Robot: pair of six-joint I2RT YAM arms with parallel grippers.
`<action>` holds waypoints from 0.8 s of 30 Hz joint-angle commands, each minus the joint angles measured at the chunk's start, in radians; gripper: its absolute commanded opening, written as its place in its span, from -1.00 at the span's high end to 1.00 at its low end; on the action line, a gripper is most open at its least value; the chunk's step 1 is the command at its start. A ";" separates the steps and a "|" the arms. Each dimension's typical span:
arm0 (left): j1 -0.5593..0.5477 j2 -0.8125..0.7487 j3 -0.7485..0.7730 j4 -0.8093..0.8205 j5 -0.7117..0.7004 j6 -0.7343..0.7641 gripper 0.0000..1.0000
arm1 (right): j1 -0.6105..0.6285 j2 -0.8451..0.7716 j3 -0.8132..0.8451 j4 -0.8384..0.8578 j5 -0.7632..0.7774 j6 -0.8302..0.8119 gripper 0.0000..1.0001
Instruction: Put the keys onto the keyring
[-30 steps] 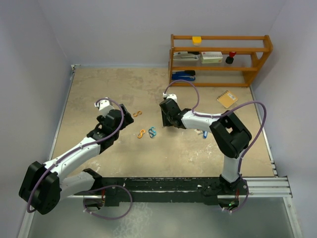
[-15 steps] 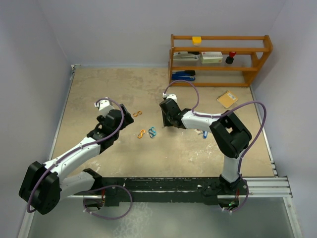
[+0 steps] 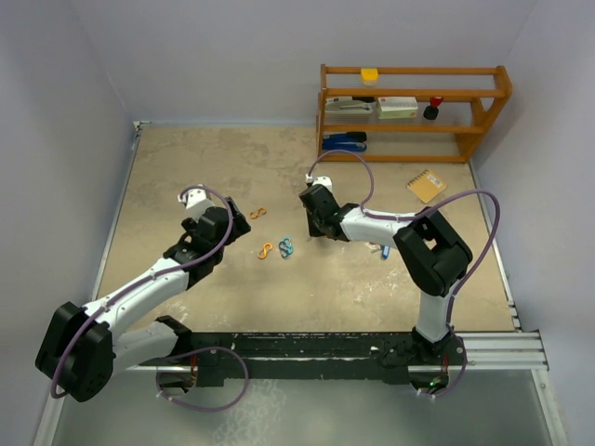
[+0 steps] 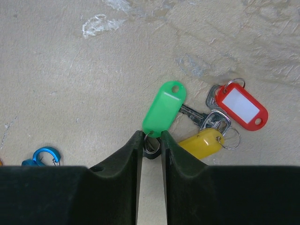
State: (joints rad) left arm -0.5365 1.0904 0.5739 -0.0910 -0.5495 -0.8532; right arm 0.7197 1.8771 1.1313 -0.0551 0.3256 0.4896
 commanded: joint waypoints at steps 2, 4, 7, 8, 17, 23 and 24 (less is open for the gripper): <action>0.008 -0.004 -0.003 0.040 -0.004 0.003 -0.76 | 0.001 -0.039 0.005 -0.004 0.036 0.009 0.54; 0.009 -0.004 -0.003 0.040 -0.004 0.003 -0.76 | 0.001 -0.045 0.004 -0.007 0.040 0.009 0.56; 0.009 -0.003 -0.003 0.040 -0.003 0.003 -0.76 | 0.000 -0.056 0.000 -0.008 0.047 0.007 0.60; 0.009 -0.002 -0.003 0.042 -0.003 0.003 -0.76 | 0.000 -0.059 -0.001 -0.009 0.047 0.006 0.62; 0.009 -0.001 -0.005 0.042 0.002 -0.001 -0.75 | 0.000 -0.090 -0.011 -0.011 0.061 0.003 0.82; 0.009 -0.001 -0.004 0.043 0.004 -0.001 -0.75 | 0.000 -0.093 -0.014 -0.012 0.062 -0.003 0.93; 0.009 -0.001 -0.003 0.043 0.005 0.000 -0.75 | 0.000 -0.092 -0.013 -0.011 0.061 -0.004 0.93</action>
State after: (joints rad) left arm -0.5365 1.0904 0.5739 -0.0906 -0.5495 -0.8536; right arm 0.7197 1.8214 1.1213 -0.0658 0.3565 0.4870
